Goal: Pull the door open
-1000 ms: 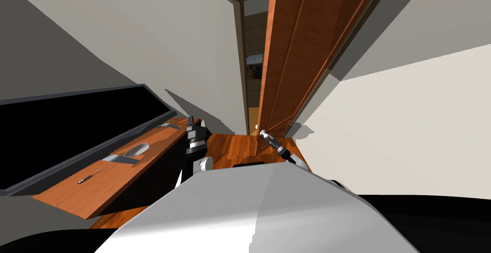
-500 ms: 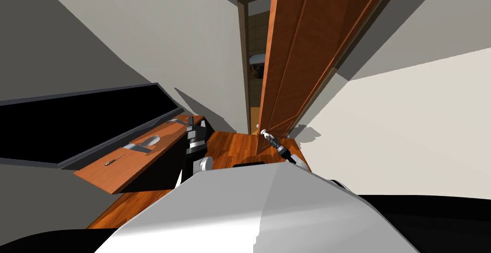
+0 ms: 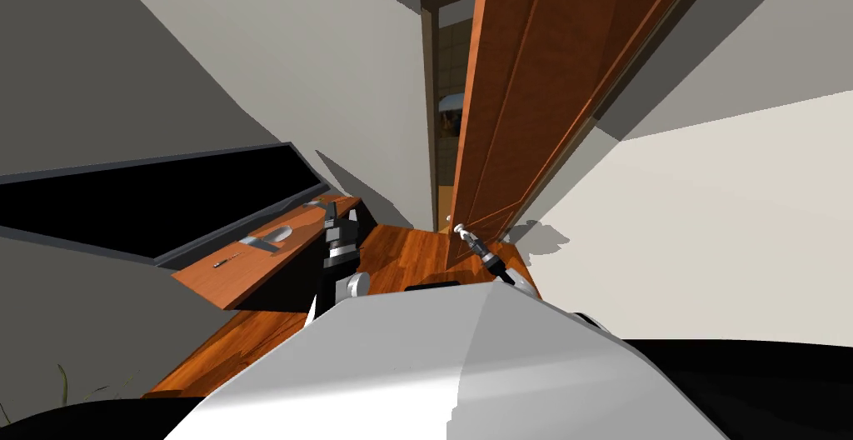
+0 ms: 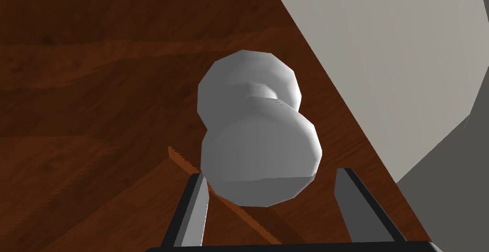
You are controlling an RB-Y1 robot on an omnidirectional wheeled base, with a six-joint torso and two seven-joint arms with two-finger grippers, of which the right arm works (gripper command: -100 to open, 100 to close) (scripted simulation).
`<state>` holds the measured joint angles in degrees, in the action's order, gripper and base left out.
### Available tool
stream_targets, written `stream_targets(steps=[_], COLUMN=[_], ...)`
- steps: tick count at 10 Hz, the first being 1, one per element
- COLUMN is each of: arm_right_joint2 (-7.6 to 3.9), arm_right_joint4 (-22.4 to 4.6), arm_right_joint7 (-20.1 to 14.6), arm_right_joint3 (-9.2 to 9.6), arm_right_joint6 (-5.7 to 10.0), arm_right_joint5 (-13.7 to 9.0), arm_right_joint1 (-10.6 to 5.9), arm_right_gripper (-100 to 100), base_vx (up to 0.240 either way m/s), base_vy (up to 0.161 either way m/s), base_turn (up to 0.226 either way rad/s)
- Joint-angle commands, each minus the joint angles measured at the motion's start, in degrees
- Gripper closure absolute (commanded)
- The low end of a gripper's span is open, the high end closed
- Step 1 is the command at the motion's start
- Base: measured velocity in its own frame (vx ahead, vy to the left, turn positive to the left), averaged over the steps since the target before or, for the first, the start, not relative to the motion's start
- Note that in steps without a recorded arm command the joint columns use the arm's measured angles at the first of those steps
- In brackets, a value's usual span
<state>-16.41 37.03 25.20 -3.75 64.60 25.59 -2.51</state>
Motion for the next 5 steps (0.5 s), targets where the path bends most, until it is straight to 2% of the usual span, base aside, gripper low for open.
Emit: stream_targets(steps=[1,2,4,5], arm_right_joint2=[0.64,0.64,0.56,0.56], arm_right_joint4=[0.29,0.29,0.77,0.77], arm_right_joint7=[-2.86,-3.61,-7.31,-8.19], arm_right_joint3=[1.2,1.2,2.02,2.02], arm_right_joint6=[0.12,0.12,-0.62,-0.62], arm_right_joint5=[-2.0,-2.0,-5.1,-5.1], arm_right_joint1=[0.28,0.28,0.48,0.48], arm_right_gripper=[100,100,100,100], base_vx=[-0.075,-0.061,-0.07,-0.056], base_vy=[-0.039,-0.037,-0.035,-0.043], base_turn=[0.182,0.08,0.123,0.088])
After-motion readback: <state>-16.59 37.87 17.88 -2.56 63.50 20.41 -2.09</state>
